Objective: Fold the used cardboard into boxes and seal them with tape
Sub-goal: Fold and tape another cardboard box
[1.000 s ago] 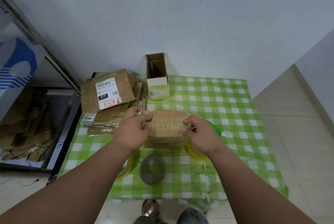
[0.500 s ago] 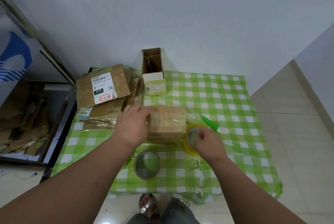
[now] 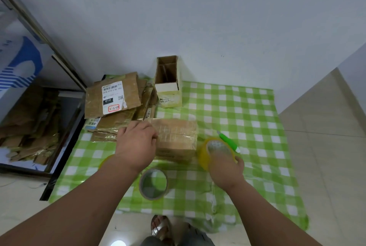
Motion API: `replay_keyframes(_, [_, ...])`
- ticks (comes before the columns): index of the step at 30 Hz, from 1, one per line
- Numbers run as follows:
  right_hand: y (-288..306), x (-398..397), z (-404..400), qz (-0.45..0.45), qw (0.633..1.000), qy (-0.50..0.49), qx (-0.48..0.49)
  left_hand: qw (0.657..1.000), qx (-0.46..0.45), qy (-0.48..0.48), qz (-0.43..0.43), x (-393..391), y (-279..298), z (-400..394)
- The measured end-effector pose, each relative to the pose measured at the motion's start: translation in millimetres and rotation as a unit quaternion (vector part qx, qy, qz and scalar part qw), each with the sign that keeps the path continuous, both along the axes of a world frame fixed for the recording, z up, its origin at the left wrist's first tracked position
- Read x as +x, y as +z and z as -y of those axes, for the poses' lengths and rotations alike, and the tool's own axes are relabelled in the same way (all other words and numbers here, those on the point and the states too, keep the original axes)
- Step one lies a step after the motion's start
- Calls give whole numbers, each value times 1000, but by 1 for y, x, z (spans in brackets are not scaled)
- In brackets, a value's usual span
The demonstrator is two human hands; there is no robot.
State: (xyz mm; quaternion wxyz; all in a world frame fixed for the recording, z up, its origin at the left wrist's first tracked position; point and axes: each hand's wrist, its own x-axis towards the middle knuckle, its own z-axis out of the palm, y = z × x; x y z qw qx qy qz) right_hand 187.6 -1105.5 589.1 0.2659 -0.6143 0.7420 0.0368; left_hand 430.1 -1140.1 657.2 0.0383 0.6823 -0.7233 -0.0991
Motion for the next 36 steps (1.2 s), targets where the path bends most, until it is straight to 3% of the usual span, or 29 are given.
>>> replay_keyframes(3, [22,-13,13,143,979,-138,-38,1000,18,6,12,-6,3,2])
replay_keyframes(6, [51,-19,18,349,903,-234,-91,998,58,10,2,-8,6,8])
replay_keyframes(8, [70,-20,21,413,868,-250,-119,994,93,37,-37,-9,12,11])
replay_keyframes(11, [98,-14,30,465,848,-202,-153,988,121,68,-70,-8,19,14])
replay_keyframes(14, [118,-3,38,479,856,-112,-160,965,151,125,-172,-3,24,15])
replay_keyframes(15, [122,3,40,482,858,-85,-155,940,162,158,-256,-1,25,15])
replay_keyframes(18, [125,21,46,484,865,-21,-130,819,194,238,-484,3,30,13])
replay_keyframes(22, [119,45,52,450,886,30,-110,753,228,235,-571,14,35,16])
replay_keyframes(27, [111,63,60,377,912,99,-126,728,214,181,-626,21,34,14])
replay_keyframes(32, [116,72,63,334,920,145,-142,711,163,214,-650,22,35,19])
replay_keyframes(36, [119,75,65,306,928,161,-139,721,155,219,-638,23,34,23])
